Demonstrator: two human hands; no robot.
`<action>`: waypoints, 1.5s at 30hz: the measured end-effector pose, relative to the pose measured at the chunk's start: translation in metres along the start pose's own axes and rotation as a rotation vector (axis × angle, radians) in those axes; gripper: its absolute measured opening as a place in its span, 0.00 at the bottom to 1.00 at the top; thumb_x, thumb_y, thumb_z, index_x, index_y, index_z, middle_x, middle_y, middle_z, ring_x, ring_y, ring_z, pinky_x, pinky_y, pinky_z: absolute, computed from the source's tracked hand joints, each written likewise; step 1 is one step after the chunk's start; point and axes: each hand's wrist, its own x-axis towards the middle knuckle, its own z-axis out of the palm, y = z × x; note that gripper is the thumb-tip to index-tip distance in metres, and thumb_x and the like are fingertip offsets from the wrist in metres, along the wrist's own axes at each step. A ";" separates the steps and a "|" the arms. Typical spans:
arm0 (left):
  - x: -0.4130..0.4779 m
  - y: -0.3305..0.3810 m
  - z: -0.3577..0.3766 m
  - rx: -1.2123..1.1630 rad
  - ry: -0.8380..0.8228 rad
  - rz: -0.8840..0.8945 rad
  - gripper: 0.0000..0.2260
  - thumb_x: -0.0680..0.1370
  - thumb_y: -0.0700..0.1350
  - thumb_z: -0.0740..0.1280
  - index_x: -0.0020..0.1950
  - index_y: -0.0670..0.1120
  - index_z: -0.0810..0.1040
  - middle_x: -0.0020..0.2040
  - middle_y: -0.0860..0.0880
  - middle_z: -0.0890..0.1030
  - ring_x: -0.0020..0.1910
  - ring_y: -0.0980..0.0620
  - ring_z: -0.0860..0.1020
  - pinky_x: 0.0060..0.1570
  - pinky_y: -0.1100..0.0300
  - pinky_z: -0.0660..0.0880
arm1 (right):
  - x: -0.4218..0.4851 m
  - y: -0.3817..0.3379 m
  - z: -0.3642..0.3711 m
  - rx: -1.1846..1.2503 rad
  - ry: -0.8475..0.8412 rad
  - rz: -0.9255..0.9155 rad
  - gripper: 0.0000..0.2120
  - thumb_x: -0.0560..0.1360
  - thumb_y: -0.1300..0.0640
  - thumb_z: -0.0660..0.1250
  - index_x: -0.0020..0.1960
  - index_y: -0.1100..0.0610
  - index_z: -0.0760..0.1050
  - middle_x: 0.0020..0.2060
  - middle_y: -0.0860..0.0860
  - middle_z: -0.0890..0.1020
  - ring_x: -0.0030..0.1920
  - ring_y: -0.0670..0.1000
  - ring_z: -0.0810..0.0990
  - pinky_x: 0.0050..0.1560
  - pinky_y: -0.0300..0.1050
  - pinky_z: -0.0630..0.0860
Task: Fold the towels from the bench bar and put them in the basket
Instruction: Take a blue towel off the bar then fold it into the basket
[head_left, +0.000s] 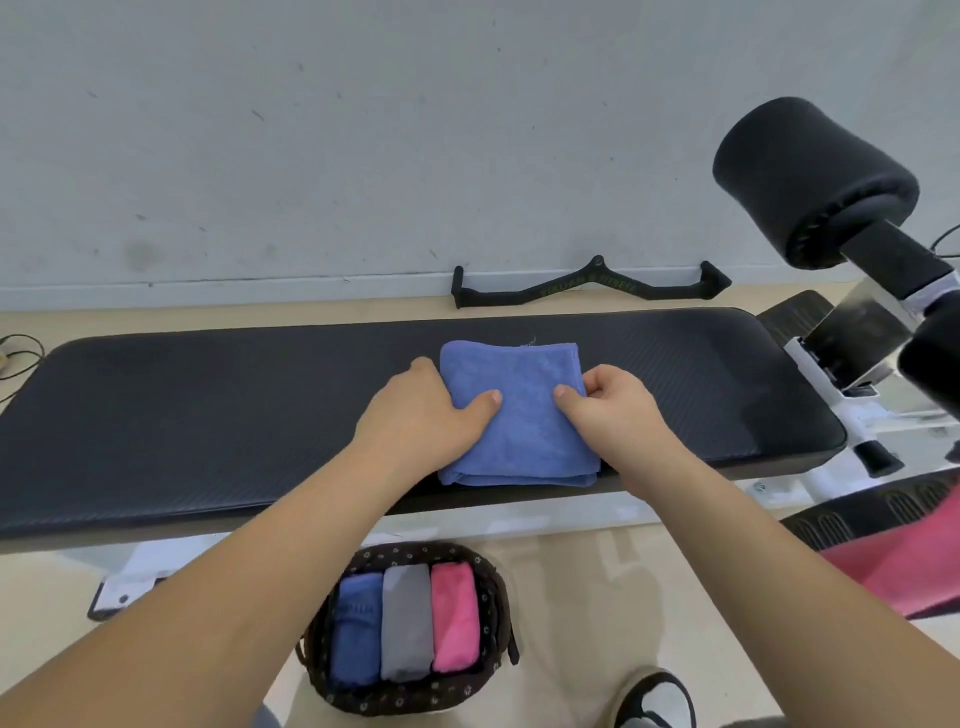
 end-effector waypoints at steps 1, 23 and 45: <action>-0.003 0.002 0.006 0.051 0.031 0.025 0.27 0.76 0.68 0.64 0.59 0.45 0.71 0.49 0.50 0.79 0.45 0.48 0.79 0.39 0.54 0.74 | 0.000 0.000 0.001 -0.085 0.047 -0.035 0.10 0.79 0.53 0.68 0.54 0.58 0.73 0.48 0.53 0.80 0.48 0.54 0.81 0.42 0.47 0.76; -0.006 -0.002 -0.050 -0.562 -0.043 -0.112 0.11 0.75 0.44 0.70 0.55 0.42 0.78 0.45 0.47 0.82 0.39 0.53 0.79 0.38 0.59 0.77 | -0.005 0.008 0.038 -0.718 -0.298 -0.382 0.38 0.77 0.28 0.54 0.81 0.34 0.44 0.83 0.44 0.39 0.83 0.52 0.38 0.80 0.58 0.37; -0.031 0.051 0.023 0.336 0.103 0.374 0.11 0.81 0.54 0.62 0.52 0.47 0.65 0.45 0.50 0.68 0.33 0.50 0.68 0.27 0.57 0.58 | -0.003 0.014 -0.009 -0.094 -0.258 -0.400 0.22 0.75 0.66 0.65 0.59 0.43 0.82 0.51 0.31 0.82 0.61 0.37 0.77 0.72 0.41 0.66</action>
